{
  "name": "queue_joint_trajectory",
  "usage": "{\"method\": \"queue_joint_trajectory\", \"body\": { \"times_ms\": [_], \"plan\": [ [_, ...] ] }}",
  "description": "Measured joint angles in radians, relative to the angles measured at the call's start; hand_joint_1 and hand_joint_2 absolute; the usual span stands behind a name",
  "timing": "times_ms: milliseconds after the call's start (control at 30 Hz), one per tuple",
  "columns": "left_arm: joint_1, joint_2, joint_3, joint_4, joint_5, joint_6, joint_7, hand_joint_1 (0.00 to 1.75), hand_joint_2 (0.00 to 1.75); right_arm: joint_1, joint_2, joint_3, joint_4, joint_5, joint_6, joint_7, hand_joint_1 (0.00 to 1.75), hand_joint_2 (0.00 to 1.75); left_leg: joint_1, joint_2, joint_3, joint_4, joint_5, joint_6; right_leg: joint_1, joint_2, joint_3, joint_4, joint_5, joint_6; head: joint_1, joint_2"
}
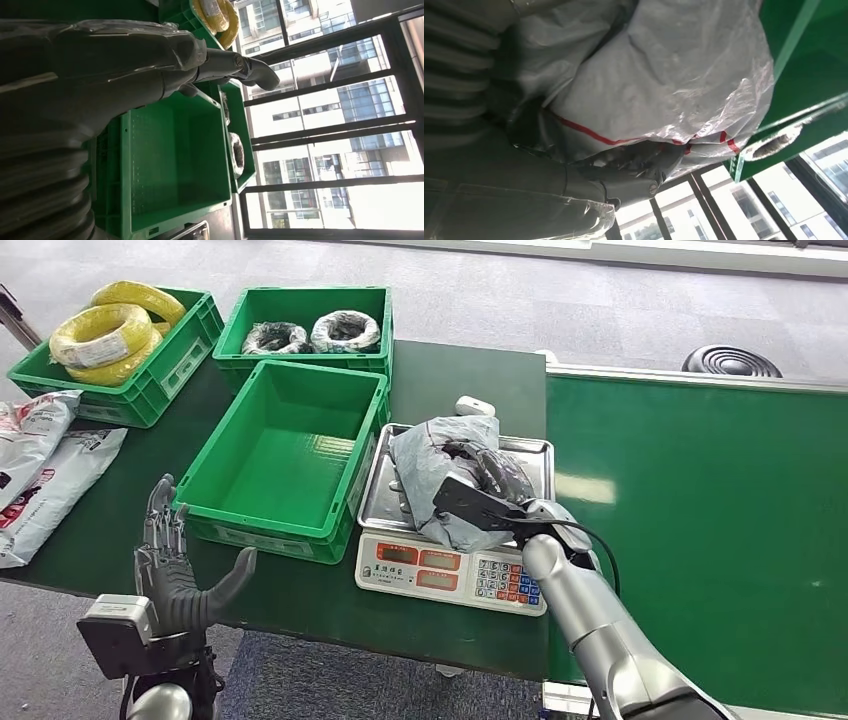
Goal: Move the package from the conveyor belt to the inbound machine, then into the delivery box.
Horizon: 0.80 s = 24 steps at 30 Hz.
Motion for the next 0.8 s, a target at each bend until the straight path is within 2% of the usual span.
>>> {"method": "queue_joint_trajectory", "body": {
  "times_ms": [200, 333, 467, 633, 700, 800],
  "plan": [
    [-0.058, 0.008, -0.061, 0.063, -0.072, 0.005, 0.077, 0.00, 1.75, 0.157, -0.067, -0.076, -0.256, -0.093, -0.058, -0.035, 0.00, 0.00, 0.000, -0.003, -0.002, 0.000, 0.000, 0.000, 0.000, -0.003, -0.001, 0.000, 0.000, 0.000, 0.000, 0.000],
    [-0.133, 0.013, -0.113, 0.121, -0.180, 0.029, 0.151, 0.00, 1.75, 0.287, -0.086, -0.160, -0.442, -0.210, -0.159, -0.062, 0.00, 0.00, 0.000, -0.004, -0.002, 0.000, 0.000, 0.000, 0.000, -0.004, -0.001, -0.001, 0.000, 0.000, 0.000, 0.000],
    [-0.243, 0.013, -0.175, 0.217, -0.266, 0.042, 0.210, 0.00, 1.75, 0.448, -0.082, -0.266, -0.619, -0.349, -0.239, -0.069, 0.00, 0.00, 0.000, -0.005, -0.003, 0.000, 0.000, 0.000, 0.000, -0.004, -0.001, -0.001, 0.000, 0.000, 0.000, 0.000],
    [-0.396, -0.004, -0.246, 0.352, -0.328, 0.035, 0.269, 0.00, 1.75, 0.602, -0.061, -0.347, -0.762, -0.407, -0.272, -0.070, 0.00, 0.00, 0.000, -0.004, -0.002, 0.000, 0.000, 0.000, 0.000, -0.004, -0.001, -0.001, 0.000, 0.000, 0.000, 0.000],
    [-0.459, -0.024, -0.274, 0.411, -0.363, 0.016, 0.294, 0.00, 1.75, 0.652, -0.041, -0.372, -0.813, -0.415, -0.293, -0.076, 0.00, 0.00, 0.000, -0.005, -0.002, 0.000, 0.000, 0.000, 0.000, -0.005, -0.001, -0.001, 0.000, 0.000, 0.000, 0.000],
    [-0.562, -0.078, -0.322, 0.538, -0.399, -0.026, 0.326, 0.00, 1.75, 0.714, 0.000, -0.410, -0.901, -0.411, -0.327, -0.094, 0.00, 0.00, 0.000, -0.005, -0.003, 0.001, 0.000, 0.000, 0.000, -0.005, -0.001, -0.001, 0.000, 0.000, 0.000, 0.000]
  ]
}}
